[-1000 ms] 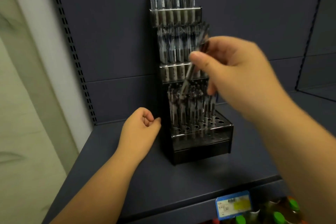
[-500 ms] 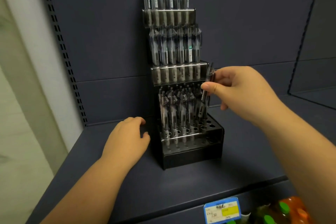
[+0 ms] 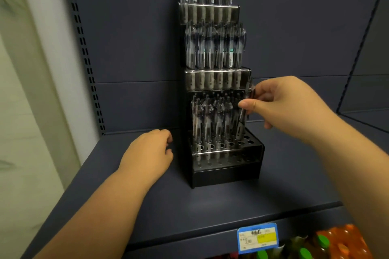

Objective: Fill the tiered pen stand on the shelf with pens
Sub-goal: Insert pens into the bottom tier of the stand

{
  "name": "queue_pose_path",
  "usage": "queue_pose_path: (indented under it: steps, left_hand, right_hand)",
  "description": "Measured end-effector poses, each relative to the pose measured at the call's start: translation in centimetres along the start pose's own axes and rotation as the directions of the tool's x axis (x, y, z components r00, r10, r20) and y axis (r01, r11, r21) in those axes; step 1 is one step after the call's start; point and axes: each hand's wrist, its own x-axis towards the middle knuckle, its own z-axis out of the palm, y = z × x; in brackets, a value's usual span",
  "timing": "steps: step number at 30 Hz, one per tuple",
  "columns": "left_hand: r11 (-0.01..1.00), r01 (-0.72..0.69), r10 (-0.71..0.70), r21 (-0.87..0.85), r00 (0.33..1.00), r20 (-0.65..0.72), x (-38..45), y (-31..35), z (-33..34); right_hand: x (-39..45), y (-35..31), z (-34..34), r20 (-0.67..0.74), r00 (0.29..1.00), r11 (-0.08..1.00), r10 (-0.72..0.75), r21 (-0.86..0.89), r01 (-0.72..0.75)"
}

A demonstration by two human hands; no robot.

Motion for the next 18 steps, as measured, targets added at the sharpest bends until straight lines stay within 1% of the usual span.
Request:
queue_pose_path:
  steps: [5,9,13,18]
  left_hand:
    - [0.999,0.012,-0.012,0.036,1.000,0.002,0.0,-0.3,-0.3]
    - [0.997,0.037,-0.039,0.073,0.999,0.020,-0.1,-0.5,-0.3]
    - [0.995,0.042,-0.047,0.085,0.998,0.048,-0.2,-0.3,-0.4]
    - [0.995,0.058,-0.061,0.080,0.997,0.047,-0.3,0.0,-0.6]
  right_hand:
    - [0.0,0.1,1.6,0.092,0.995,0.999,0.027,-0.047,-0.022]
    - [0.0,0.8,2.6,0.165,0.983,0.992,0.083,-0.107,-0.066]
    - [-0.1,1.3,2.9,0.125,0.988,0.989,0.089,-0.126,-0.074]
    - [-0.9,1.3,3.3,0.091,0.995,0.993,0.045,-0.108,-0.035]
